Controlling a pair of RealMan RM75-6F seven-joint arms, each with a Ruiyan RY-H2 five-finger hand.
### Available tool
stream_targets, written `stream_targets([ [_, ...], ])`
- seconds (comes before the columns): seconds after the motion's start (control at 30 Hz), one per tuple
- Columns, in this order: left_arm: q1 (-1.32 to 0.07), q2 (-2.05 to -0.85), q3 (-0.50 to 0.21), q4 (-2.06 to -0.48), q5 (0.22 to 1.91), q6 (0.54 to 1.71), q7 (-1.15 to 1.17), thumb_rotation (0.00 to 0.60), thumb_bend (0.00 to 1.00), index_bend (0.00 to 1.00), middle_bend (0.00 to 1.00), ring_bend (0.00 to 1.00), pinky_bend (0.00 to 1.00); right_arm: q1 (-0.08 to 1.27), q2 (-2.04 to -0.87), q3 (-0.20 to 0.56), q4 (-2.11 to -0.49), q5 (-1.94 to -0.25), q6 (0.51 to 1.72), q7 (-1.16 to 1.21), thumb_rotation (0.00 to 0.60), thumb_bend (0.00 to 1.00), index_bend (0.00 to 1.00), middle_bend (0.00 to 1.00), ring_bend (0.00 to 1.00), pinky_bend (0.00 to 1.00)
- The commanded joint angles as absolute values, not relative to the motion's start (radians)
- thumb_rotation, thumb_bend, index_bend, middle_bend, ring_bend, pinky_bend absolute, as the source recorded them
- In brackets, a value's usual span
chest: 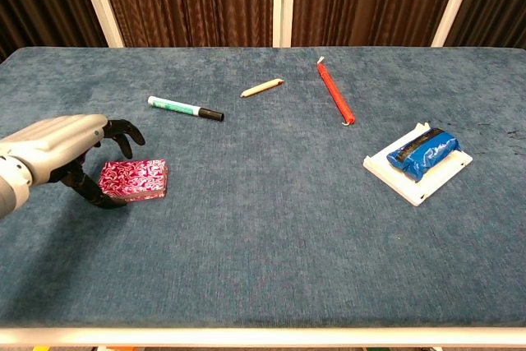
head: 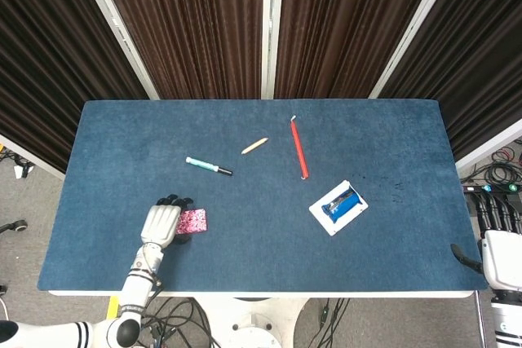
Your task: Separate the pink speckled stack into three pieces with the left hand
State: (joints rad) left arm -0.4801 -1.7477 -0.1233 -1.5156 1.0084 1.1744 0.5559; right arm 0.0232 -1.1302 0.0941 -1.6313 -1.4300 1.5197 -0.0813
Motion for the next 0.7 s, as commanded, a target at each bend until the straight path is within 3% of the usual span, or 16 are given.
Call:
stream_targets([
  [0.03, -0.481, -1.75, -0.123, -1.513, 1.009, 1.174, 0.554, 0.6, 0.15, 0.25, 0.31, 0.15, 0.22, 0.023, -1.131, 0.094, -1.629, -1.427, 1.516, -0.08, 0.6, 0.1, 0.0, 0.0, 0.0, 0.0],
  [0.7, -0.467, -1.785, -0.109, -1.436, 1.071, 1.204, 0.516, 0.6, 0.17, 0.28, 0.37, 0.17, 0.22, 0.026, -1.137, 0.095, -1.625, -1.412, 1.502, -0.082, 0.6, 0.1, 0.0, 0.0, 0.0, 0.0],
])
